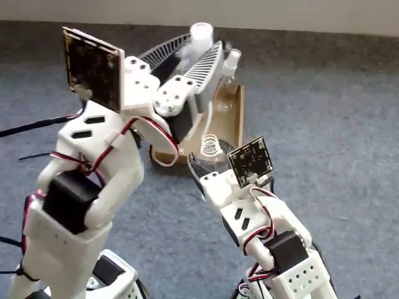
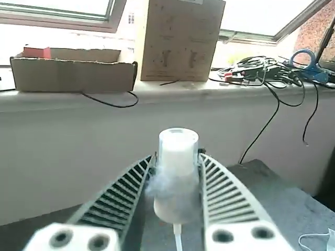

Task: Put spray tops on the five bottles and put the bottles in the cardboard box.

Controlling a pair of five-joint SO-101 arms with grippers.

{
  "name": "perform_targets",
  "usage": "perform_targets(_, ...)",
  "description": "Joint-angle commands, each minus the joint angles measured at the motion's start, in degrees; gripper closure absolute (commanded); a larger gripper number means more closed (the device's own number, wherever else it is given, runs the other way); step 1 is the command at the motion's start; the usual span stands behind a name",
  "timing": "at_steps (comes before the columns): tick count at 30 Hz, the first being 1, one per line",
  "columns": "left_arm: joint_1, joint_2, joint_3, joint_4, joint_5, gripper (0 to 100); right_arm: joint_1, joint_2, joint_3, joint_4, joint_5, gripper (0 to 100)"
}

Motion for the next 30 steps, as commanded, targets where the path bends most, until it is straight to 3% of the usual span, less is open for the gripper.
perform_targets(1, 2.86, -0.22, 2.07, -6.59, 0.26, 100, -0.13, -0.75, 1.36, -4.26, -0.62, 99.5)
perform_targets(22, -0.92, -0.66, 12.44, -6.86, -1.41, 100, -0.04, -0.84, 4.0, -7.25, -0.62, 99.5)
perform_targets(26, -0.92, -0.75, 12.44, -5.8, -1.41, 100, 3.3, -0.84, 4.0, -7.34, -0.79, 99.5)
perform_targets(30, 0.22, -0.75, 12.0, -0.62, -1.41, 100, 5.93, -0.84, 4.0, -7.43, -6.33, 99.5)
